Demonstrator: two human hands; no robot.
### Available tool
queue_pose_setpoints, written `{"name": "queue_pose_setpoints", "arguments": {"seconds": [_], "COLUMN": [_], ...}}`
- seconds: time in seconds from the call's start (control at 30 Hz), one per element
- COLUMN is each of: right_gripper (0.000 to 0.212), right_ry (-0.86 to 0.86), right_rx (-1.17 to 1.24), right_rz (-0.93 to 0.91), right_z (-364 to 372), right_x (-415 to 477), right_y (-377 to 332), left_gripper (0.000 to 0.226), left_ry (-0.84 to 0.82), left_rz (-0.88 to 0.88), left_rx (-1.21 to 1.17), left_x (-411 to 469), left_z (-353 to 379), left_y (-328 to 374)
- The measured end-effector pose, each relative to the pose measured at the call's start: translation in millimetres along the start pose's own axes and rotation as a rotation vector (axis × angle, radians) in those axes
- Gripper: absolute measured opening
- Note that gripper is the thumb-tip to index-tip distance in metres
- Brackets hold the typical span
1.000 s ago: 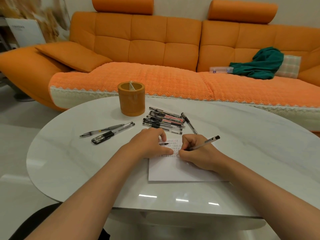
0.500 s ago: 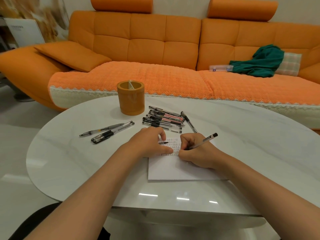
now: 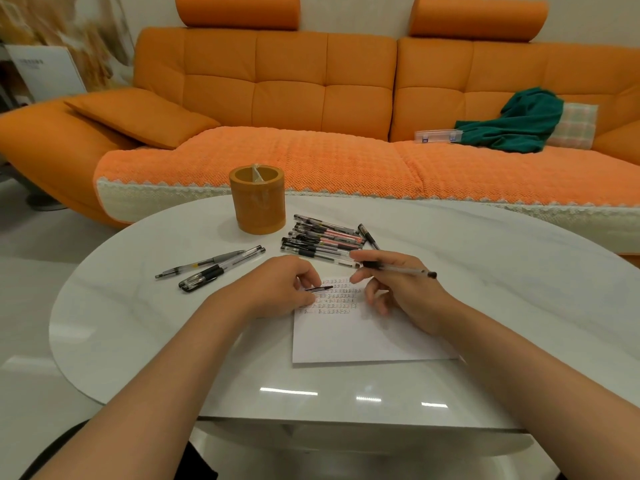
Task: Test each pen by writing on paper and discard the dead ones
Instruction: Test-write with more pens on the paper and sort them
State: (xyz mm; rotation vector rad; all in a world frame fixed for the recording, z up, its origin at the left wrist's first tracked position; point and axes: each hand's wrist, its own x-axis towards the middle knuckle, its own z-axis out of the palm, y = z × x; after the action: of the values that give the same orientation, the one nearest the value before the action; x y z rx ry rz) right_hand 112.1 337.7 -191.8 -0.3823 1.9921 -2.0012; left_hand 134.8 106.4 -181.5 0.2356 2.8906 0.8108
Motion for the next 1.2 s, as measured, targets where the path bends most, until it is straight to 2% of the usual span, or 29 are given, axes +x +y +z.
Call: {"name": "queue_pose_setpoints", "arguments": {"seconds": [0.1, 0.2, 0.27, 0.33, 0.4, 0.5, 0.63, 1.07, 1.2], "right_gripper": [0.041, 0.039, 0.039, 0.031, 0.018, 0.022, 0.02, 0.015, 0.018], "right_ry": [-0.024, -0.098, -0.124, -0.105, -0.06, 0.014, 0.044, 0.005, -0.04], "right_rx": [0.097, 0.262, 0.279, 0.145, -0.142, -0.521, -0.721, -0.871, -0.937], "right_rz": [0.004, 0.065, 0.122, 0.126, 0.065, -0.019, -0.13, -0.177, -0.198], "right_z": [-5, -11, -12, -13, -12, -11, -12, -5, -1], "right_x": [2, 3, 4, 5, 4, 5, 9, 5, 4], "right_y": [-6, -17, -24, -27, -26, -22, -17, -17, -17], "left_gripper": [0.011, 0.01, 0.01, 0.01, 0.01, 0.012, 0.018, 0.017, 0.012], "left_ry": [0.037, 0.066, 0.09, 0.117, 0.139, 0.151, 0.177, 0.159, 0.164], "left_rz": [0.022, 0.029, 0.038, 0.041, 0.045, 0.051, 0.055, 0.105, 0.103], "left_rx": [0.018, 0.002, 0.01, -0.001, -0.017, -0.015, -0.045, -0.115, -0.239], "left_x": [-1, -1, -1, 0, 0, -1, -1, -5, -4], "left_z": [1, 1, 1, 1, 1, 1, 3, 4, 7], "left_y": [0, -3, -3, -2, 0, 2, 5, 17, 21]}}
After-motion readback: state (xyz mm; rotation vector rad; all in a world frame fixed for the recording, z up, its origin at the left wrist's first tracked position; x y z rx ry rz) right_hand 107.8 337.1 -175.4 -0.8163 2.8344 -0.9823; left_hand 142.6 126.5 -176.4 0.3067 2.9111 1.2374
